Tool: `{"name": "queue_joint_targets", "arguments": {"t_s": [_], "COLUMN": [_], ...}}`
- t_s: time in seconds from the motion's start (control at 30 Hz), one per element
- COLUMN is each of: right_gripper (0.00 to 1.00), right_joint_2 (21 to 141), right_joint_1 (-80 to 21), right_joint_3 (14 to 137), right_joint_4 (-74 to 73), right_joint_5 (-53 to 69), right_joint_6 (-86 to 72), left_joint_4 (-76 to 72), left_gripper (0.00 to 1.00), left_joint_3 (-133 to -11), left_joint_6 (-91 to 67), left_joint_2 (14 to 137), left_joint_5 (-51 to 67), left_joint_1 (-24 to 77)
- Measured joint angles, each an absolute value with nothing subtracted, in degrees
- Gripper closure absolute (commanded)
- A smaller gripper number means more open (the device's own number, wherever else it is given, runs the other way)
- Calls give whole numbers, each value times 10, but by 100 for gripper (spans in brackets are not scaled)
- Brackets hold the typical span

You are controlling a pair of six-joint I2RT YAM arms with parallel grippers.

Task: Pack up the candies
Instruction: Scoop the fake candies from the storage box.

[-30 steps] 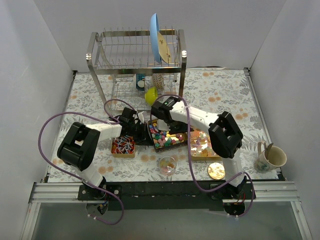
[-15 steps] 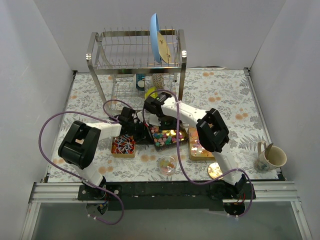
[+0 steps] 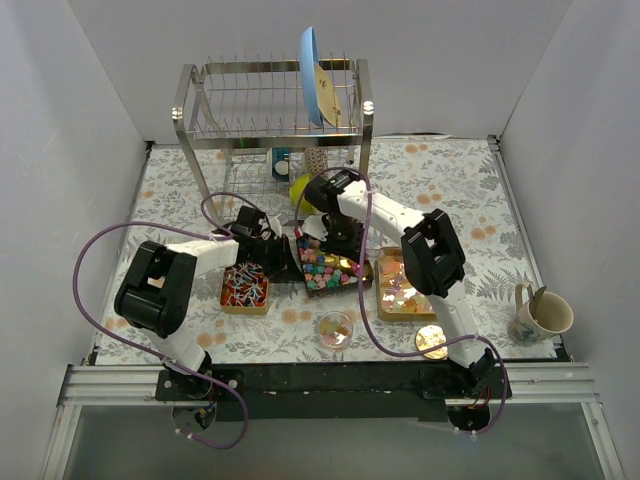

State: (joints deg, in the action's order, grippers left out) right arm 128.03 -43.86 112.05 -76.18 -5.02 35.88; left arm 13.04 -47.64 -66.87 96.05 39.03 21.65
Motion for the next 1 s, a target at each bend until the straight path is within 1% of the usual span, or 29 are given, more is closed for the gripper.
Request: {"name": "queue_joint_targets", "arguments": {"t_s": [0.03, 0.1, 0.13, 0.17, 0.37, 0.67, 1.0], "right_gripper": [99, 99, 99, 99, 99, 99, 99], "right_joint_2": [1276, 1264, 1251, 1245, 1191, 1140, 1046], "right_joint_1": [-435, -430, -428, -427, -424, -417, -392], "right_joint_3": [1110, 1089, 1067, 1058, 984, 912, 802], "right_joint_4": [-755, -740, -725, -720, -646, -562, -472], "right_joint_5": [-44, -36, -30, -28, -19, -2, 30], "right_joint_6": [362, 368, 374, 375, 380, 380, 385], "left_joint_4": [136, 151, 166, 178, 257, 368, 431], "left_gripper": [79, 69, 63, 61, 57, 53, 52], "left_joint_3": [-481, -492, -499, -507, -569, -620, -633], "left_joint_6": [-664, -653, -648, -642, -601, -525, -453], "left_joint_2": [960, 960, 960, 960, 952, 885, 878], "left_joint_5": [392, 397, 400, 403, 420, 427, 364], "left_joint_1": [215, 213, 210, 208, 196, 175, 173]}}
